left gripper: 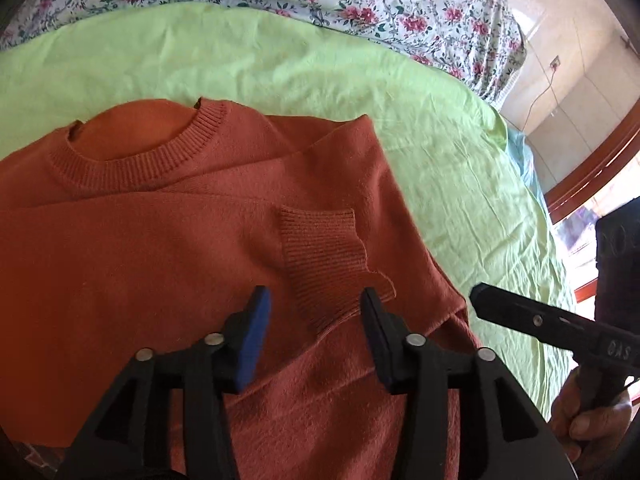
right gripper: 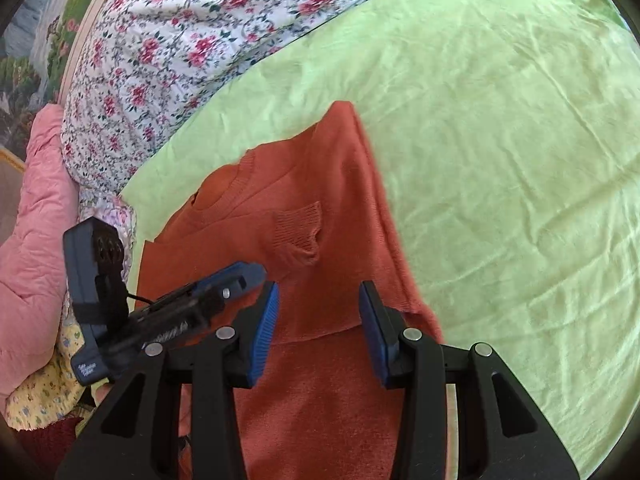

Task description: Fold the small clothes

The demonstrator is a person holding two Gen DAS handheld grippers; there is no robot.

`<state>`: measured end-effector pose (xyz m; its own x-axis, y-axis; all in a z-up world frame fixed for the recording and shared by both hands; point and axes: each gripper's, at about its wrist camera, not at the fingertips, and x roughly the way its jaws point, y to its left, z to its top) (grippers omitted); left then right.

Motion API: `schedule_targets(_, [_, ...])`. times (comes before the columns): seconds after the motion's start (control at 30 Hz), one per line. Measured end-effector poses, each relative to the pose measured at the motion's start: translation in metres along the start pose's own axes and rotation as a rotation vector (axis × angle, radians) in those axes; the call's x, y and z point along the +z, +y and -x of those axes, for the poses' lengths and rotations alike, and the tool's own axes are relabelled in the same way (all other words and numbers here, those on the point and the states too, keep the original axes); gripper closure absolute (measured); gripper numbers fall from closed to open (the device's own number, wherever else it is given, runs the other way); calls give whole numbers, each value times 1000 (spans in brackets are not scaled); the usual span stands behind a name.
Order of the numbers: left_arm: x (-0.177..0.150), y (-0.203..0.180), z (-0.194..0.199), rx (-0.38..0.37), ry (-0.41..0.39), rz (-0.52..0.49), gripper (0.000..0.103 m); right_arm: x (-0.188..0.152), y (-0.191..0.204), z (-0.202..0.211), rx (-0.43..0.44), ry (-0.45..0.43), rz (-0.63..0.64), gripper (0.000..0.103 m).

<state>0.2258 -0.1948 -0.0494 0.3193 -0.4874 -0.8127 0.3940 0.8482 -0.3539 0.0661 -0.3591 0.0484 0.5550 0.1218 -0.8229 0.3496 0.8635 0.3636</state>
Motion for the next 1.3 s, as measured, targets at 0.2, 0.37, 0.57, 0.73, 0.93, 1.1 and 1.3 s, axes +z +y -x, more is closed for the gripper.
schedule_targets(0.2, [-31, 31, 58, 59, -39, 27, 50, -1, 18, -21, 30, 36, 33, 60])
schedule_targets(0.37, [-77, 95, 107, 215, -36, 167, 46, 2, 18, -46, 3, 68, 0, 60])
schedule_targets(0.57, [-122, 181, 152, 440, -72, 416, 46, 3, 9, -72, 43, 114, -96, 55])
schedule_targets(0.73, [-116, 220, 141, 526, -66, 434, 46, 2, 13, -92, 83, 118, -132, 54])
schedule_targets(0.93, [-94, 233, 130, 592, -100, 446, 46, 23, 38, -64, 119, -16, -41, 96])
schedule_targets(1.1, [-96, 237, 134, 605, -113, 495, 46, 36, 37, -18, 125, -137, 35, 96])
schedule_targets(1.3, [-103, 237, 137, 603, -107, 506, 45, 23, -4, -52, 8, -31, -19, 96])
